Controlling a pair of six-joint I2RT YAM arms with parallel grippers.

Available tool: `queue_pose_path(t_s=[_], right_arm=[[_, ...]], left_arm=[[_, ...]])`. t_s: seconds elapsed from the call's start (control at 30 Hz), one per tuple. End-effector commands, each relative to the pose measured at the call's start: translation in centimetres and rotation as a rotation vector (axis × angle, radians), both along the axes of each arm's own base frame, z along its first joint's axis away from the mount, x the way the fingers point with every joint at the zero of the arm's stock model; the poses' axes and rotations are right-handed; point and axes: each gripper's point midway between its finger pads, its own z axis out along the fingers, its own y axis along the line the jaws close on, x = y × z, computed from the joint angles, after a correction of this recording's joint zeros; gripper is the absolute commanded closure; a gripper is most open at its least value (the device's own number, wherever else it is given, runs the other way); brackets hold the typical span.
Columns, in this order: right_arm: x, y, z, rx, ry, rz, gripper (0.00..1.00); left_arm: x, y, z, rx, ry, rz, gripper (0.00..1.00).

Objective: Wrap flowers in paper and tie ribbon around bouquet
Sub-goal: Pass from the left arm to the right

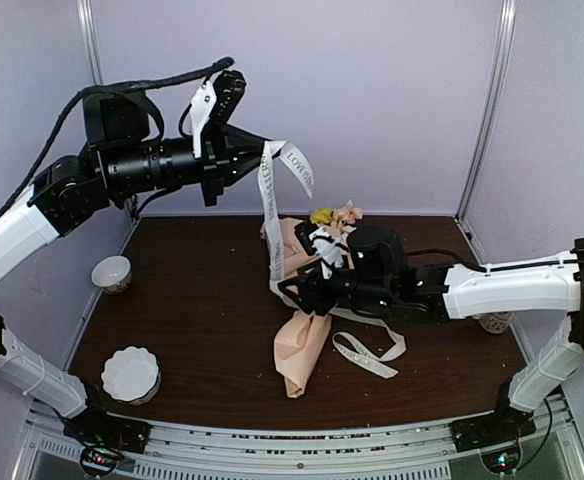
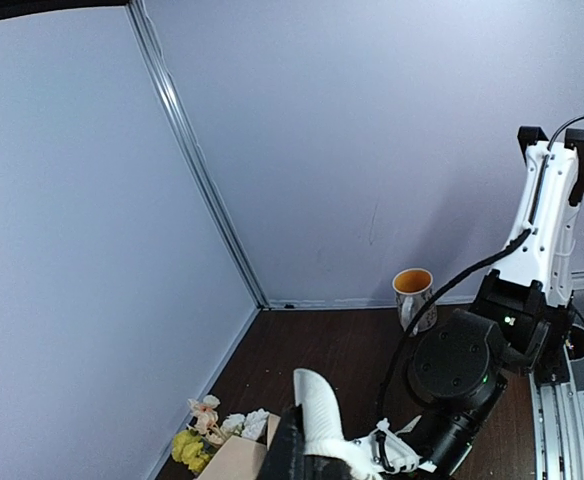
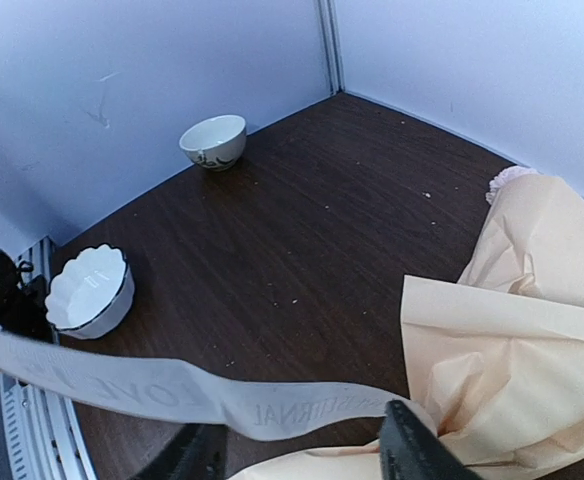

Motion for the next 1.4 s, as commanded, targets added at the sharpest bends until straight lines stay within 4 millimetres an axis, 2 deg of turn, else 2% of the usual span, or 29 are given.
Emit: queue_pose_path(t_s=[0.0, 0.13, 0.33, 0.4, 0.5, 0.53, 0.63, 0.67, 0.73, 0.77, 0.83, 0.9, 0.97, 1.13, 1.23, 1.27, 1.3, 1.37], right_arm=[[2.5, 0.6, 3.6, 0.094, -0.087, -0.105, 0.53], [1.8, 1.8, 3.0, 0.123, -0.070, -0.040, 0.59], [0.8, 2.4, 2.5, 0.154, -0.055, 0.033, 0.62], [0.9, 2.6, 2.4, 0.145, -0.053, 0.028, 0.72], [1.0, 2.8, 2.4, 0.133, -0.046, 0.035, 0.95], [0.9, 2.8, 2.4, 0.130, -0.042, 0.041, 1.00], [0.3, 2.1, 2.0, 0.115, -0.026, 0.050, 1.00], [0.0, 1.9, 2.1, 0.115, -0.024, 0.054, 1.00], [-0.7, 1.6, 2.0, 0.113, -0.017, 0.080, 1.00], [-1.1, 1.6, 2.1, 0.112, -0.012, 0.099, 1.00], [-2.2, 1.6, 2.2, 0.109, 0.002, 0.154, 1.00], [-3.1, 1.5, 2.4, 0.103, 0.009, 0.207, 1.00], [-3.8, 1.3, 2.9, 0.115, 0.013, 0.245, 1.00], [-3.7, 0.3, 3.6, 0.169, 0.051, 0.281, 1.00], [-3.5, -0.1, 3.9, 0.188, 0.068, 0.297, 1.00], [-3.4, -0.2, 4.0, 0.190, 0.065, 0.299, 1.00], [-3.3, -0.3, 4.1, 0.188, 0.062, 0.300, 1.00], [-3.0, -0.4, 4.0, 0.184, 0.066, 0.297, 1.00]], left_arm=[[-0.5, 0.4, 3.1, -0.075, -0.036, 0.003, 1.00], [-0.4, 0.4, 3.3, -0.080, -0.038, 0.005, 1.00], [0.4, 0.4, 3.5, -0.073, -0.032, 0.042, 1.00], [0.4, 0.3, 3.5, -0.074, -0.029, 0.043, 1.00], [0.9, 0.5, 3.5, -0.069, -0.024, 0.074, 1.00], [1.5, 0.8, 3.3, -0.059, -0.020, 0.107, 1.00], [4.9, 2.5, 1.8, -0.002, 0.008, 0.289, 1.00], [6.5, 3.4, 0.7, 0.023, 0.041, 0.359, 1.00], [10.5, 5.1, -3.0, 0.090, 0.166, 0.485, 1.00], [12.5, 6.2, -5.5, 0.121, 0.253, 0.546, 1.00], [16.0, 8.9, -11.7, 0.206, 0.427, 0.679, 1.00], [17.5, 11.1, -17.7, 0.308, 0.551, 0.783, 1.00], [17.0, 11.6, -22.9, 0.408, 0.631, 0.799, 1.00], [12.5, 11.4, -33.5, 0.558, 0.837, 0.701, 1.00], [9.7, 10.3, -36.9, 0.626, 0.866, 0.615, 1.00], [8.8, 9.9, -37.6, 0.662, 0.848, 0.588, 0.91], [7.9, 9.2, -38.0, 0.698, 0.816, 0.551, 0.73], [6.0, 8.0, -38.1, 0.741, 0.760, 0.479, 0.51]])
